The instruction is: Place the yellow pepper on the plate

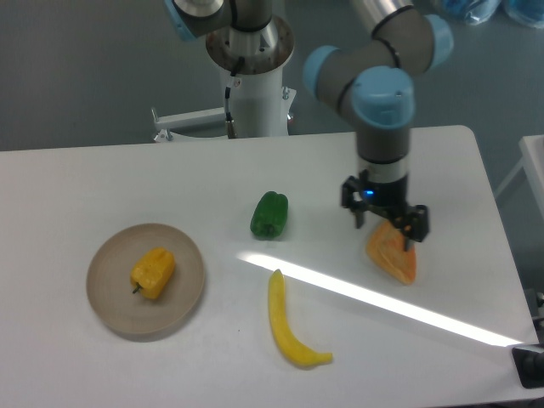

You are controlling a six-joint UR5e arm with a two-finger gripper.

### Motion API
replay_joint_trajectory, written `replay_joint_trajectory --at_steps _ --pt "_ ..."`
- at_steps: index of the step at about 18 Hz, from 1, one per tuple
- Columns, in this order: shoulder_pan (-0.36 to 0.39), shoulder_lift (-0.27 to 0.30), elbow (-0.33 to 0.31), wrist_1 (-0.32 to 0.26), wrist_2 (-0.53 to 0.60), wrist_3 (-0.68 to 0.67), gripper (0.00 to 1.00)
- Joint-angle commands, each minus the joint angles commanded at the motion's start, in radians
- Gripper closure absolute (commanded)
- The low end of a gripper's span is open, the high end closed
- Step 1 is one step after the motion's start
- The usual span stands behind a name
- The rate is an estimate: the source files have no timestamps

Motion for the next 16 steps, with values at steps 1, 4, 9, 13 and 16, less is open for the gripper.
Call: replay_joint_trajectory --at_steps 1,4,9,13,16 --pt "-0.003 -0.009 0.014 0.0 0.011 0.0 0.0" --pt "-0.011 -0.025 0.029 0.002 0.017 -0.008 0.0" --pt "-0.012 -0.025 0.026 0.002 0.018 -0.011 0.0" --pt "-0.014 -0.026 0.028 0.008 0.017 -0.011 0.0" --pt "-0.012 -0.026 0.032 0.008 0.017 -0.011 0.0"
